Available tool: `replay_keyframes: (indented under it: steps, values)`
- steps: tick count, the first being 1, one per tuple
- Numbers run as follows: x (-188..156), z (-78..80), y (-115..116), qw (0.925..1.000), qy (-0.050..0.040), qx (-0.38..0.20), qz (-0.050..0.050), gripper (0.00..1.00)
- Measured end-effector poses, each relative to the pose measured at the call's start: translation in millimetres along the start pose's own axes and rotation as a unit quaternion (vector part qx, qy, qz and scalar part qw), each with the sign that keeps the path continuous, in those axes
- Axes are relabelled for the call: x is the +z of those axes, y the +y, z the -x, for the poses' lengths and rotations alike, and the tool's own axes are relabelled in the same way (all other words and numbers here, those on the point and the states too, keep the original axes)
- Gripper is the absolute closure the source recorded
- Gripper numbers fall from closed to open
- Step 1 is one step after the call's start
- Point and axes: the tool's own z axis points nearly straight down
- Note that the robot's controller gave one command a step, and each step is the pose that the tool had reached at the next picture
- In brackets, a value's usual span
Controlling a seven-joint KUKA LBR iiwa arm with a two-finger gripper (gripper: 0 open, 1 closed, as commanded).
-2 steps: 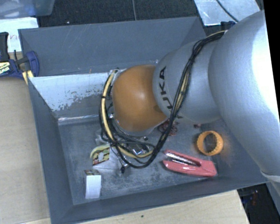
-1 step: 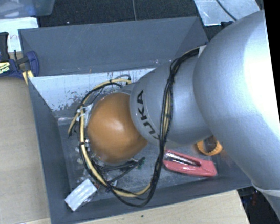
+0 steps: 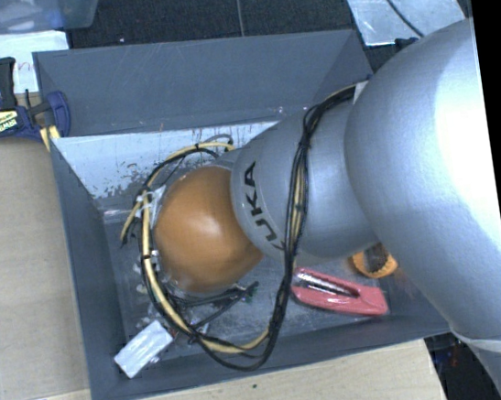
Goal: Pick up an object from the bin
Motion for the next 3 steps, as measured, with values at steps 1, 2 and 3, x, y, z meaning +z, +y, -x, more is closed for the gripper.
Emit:
replay_keyframes:
  steps: [1,2,3]
  values:
    - [-0.2,0.0,-0.2,1.0,-0.0002,0.0,0.0,1.0]
    - [-14.5,-2.3,1.8,1.0,0.0035,0.001,0.003,1.0]
    - [-48.8,-0.2,0.2,1.0,0.0003,0.002,0.001,1.0]
